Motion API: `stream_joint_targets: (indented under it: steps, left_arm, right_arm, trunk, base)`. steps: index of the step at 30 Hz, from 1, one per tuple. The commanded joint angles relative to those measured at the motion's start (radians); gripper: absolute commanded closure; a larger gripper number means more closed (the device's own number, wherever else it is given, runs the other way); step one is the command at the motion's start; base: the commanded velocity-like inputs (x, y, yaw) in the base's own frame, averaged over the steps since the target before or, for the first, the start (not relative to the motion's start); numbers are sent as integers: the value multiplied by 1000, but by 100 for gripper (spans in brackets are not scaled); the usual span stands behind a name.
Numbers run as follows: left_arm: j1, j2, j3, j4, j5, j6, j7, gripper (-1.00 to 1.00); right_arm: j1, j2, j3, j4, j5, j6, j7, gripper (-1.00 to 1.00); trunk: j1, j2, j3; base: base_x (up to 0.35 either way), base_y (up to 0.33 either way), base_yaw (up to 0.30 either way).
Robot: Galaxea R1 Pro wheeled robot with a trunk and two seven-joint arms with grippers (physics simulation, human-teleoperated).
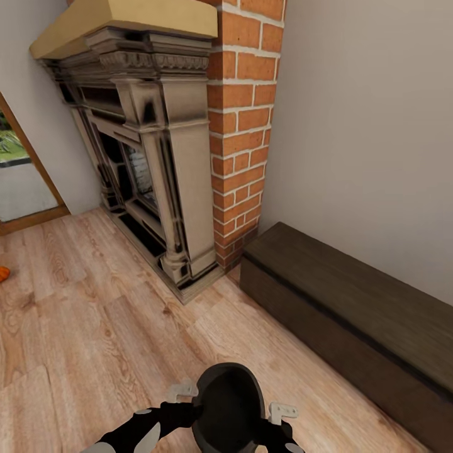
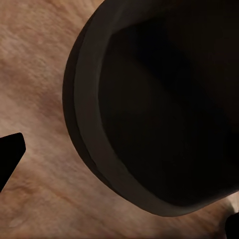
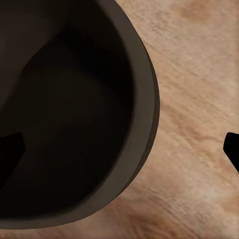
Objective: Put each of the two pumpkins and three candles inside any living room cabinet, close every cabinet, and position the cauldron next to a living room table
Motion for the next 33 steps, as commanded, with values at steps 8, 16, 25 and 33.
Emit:
stream_joint_targets:
  steps: [8,16,25,33]
  left_arm:
    - [0,-4,-4,-1,10,3,-1,-100]
    - [0,-6,-5,-1,9,2,-2,-100]
    - [1,-6,-5,-1,10,3,-1,-100]
    - [1,-6,-5,-1,10,2,1,-100]
  right_arm:
    - [-1,-1,9,-1,-9,-8,-5,-100]
    - [0,-1,9,-1,-9,-9,-3,-100]
    - [0,-1,9,-1,-11,-9,-3,-100]
    - [-1,-1,9,0,-19,-9,-3,-100]
  trunk:
    - [31,-57,-26]
    - [61,-113,-51]
    - [96,-176,-79]
    - [126,-232,-104]
  base:
    - [0,0,0]
    - [0,0,0]
    - [0,0,0]
    - [0,0,0]
